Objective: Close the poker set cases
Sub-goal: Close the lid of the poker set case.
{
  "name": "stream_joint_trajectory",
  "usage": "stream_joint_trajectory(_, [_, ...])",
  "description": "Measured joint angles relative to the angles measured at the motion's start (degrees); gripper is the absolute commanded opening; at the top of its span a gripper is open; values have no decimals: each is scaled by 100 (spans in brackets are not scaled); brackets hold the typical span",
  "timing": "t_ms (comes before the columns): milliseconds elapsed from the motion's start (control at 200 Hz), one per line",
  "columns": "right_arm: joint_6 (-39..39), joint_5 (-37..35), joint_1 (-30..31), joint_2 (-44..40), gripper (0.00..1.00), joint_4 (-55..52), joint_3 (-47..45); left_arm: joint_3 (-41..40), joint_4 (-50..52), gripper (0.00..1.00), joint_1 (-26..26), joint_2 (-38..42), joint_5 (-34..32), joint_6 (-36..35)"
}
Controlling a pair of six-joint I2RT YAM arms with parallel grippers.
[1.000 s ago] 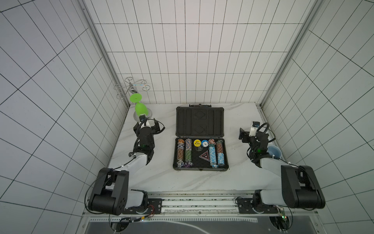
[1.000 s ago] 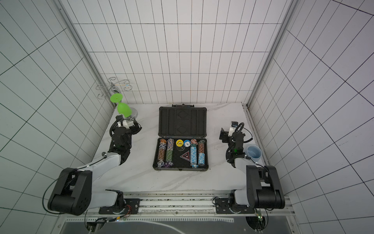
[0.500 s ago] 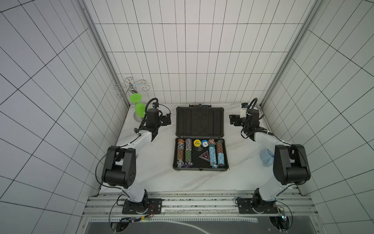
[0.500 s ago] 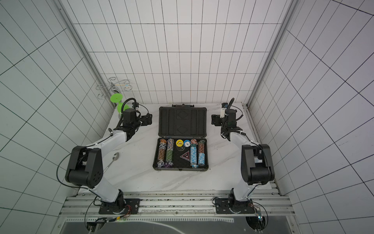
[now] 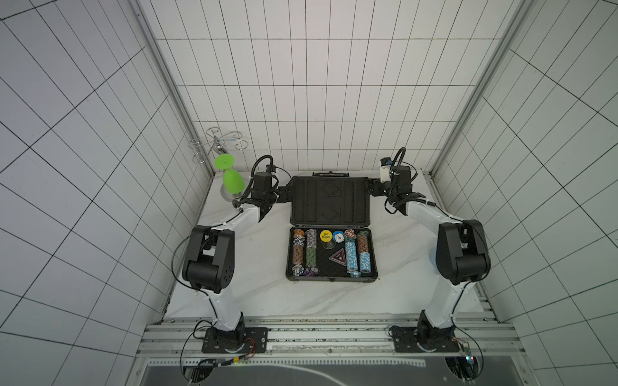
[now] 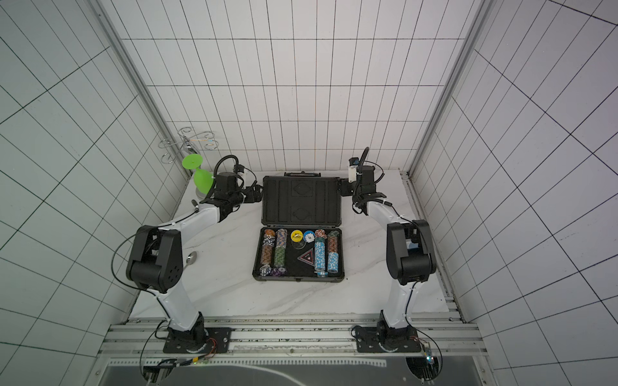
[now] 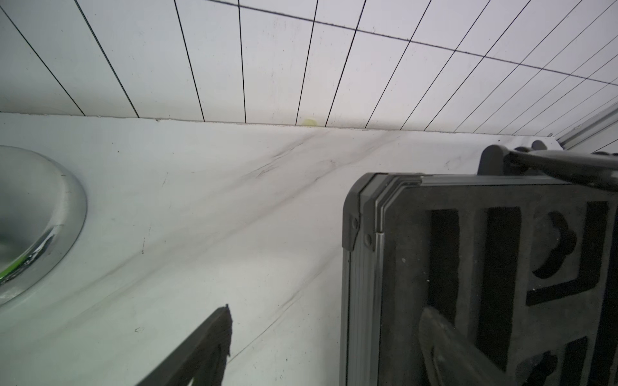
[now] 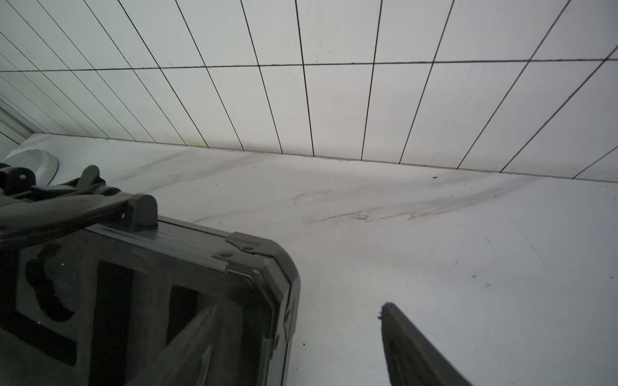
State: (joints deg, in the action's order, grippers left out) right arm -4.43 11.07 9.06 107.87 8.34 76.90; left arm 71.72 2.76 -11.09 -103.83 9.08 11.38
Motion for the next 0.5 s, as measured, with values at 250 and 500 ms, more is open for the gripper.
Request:
stream_joint_trajectory(250, [-44,24,81,385,66,-33,179,286,109,88,0,-295,76,0])
stream_joint_trajectory(500, [-74,90,125,426,43,15,260,579,111,88,-11,-535,195,-2])
